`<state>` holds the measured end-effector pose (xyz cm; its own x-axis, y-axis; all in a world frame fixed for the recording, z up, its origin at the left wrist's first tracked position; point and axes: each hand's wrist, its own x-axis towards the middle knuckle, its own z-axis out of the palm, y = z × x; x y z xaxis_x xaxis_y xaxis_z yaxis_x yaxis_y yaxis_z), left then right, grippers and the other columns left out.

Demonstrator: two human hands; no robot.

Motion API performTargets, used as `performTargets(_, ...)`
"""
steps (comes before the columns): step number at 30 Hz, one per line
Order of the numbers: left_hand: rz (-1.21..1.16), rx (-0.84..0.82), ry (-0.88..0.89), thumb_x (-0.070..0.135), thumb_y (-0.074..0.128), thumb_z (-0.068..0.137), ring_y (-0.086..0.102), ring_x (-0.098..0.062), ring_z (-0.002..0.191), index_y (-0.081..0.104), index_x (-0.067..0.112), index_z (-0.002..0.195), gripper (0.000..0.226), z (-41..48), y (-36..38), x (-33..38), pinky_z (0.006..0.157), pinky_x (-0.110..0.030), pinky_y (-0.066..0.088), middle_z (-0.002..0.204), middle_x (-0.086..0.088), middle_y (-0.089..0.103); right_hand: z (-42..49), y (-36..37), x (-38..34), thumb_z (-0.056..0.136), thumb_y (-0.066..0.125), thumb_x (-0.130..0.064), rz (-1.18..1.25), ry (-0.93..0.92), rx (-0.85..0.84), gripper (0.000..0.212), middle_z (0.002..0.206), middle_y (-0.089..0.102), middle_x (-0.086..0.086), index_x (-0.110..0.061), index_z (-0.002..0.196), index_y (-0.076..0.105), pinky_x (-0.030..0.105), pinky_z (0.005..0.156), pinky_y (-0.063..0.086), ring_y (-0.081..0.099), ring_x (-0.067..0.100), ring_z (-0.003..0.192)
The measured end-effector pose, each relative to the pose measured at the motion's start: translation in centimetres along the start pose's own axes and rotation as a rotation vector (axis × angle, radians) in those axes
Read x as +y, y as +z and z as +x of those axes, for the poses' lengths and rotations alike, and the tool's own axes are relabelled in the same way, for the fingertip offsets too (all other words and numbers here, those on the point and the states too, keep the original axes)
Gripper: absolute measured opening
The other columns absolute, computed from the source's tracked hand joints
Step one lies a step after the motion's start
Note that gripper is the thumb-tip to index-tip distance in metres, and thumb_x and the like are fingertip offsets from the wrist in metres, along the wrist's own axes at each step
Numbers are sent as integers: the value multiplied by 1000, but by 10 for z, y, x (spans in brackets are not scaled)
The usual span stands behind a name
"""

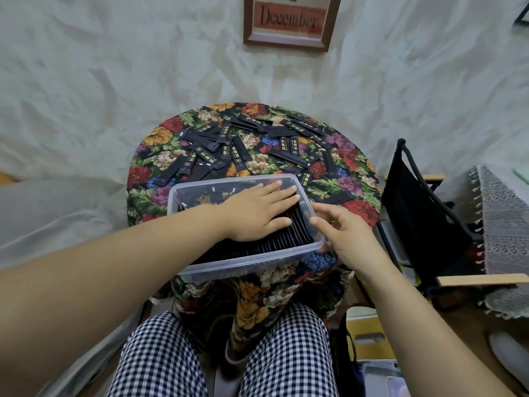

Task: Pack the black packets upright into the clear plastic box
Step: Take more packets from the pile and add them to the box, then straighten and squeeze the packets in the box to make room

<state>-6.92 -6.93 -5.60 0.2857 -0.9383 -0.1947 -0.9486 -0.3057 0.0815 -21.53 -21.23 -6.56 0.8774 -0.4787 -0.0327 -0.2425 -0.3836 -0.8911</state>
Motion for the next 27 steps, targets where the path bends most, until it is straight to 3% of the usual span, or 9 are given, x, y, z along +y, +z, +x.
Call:
performTargets(5,-114,-4,-8,43,21,101,-12,-11,145,4,23,151,57,-11,-6,0,116,-31,-5,159,5,-9,-4,1,-3,95,55,-22,-7,40,3,32,81,55,-6,-21,127,56,43,70,59,59,10,61)
performTargets(7,-229,132,-46,40,31,100,-3,-8,145,13,24,151,56,-27,-14,-3,115,-26,2,159,8,0,-5,1,-6,96,53,-22,11,71,-6,28,85,53,0,-19,124,58,33,63,60,59,13,66)
performTargets(10,-323,407,-153,33,46,97,24,-12,139,44,25,139,43,-66,-17,-10,111,-27,19,147,6,37,-5,0,-9,97,52,-20,29,89,-19,21,95,57,9,-18,116,61,21,52,55,58,20,70)
performTargets(14,-264,734,-369,23,62,89,47,-23,116,65,19,117,28,-114,9,-20,100,-31,29,116,0,59,-4,0,-8,97,52,-19,-15,64,-3,25,101,68,19,-14,118,65,31,59,58,60,17,63)
performTargets(18,-459,758,-638,20,63,88,42,-26,125,50,14,133,47,-129,38,-18,105,-36,30,130,-8,48,-6,4,-9,97,52,-19,-77,-3,73,25,105,69,18,-13,117,65,16,62,48,65,25,84)
performTargets(20,-692,762,-708,19,57,91,41,-21,125,39,16,141,53,-130,45,-11,104,-33,32,136,-6,45,-7,8,-7,97,52,-20,-53,3,111,26,104,69,11,-13,118,66,23,70,46,63,25,97)
performTargets(22,-872,771,-693,15,49,95,47,-13,116,38,23,142,49,-128,46,-3,94,-27,36,130,5,50,-9,11,-7,97,52,-22,-52,5,135,26,104,67,1,-16,116,67,31,86,45,58,21,106)
performTargets(24,-985,816,-683,9,43,96,46,-8,115,40,26,141,48,-129,48,2,94,-26,36,126,13,49,-9,14,-7,96,53,-27,-70,4,148,25,110,66,-4,-21,116,68,39,96,44,53,21,115)
performTargets(27,-1101,891,-727,3,39,92,53,-10,115,48,31,135,52,-136,53,-3,102,-35,41,125,11,58,-8,22,-15,96,54,-25,0,13,124,28,113,66,-3,-17,120,65,25,76,49,60,12,102)
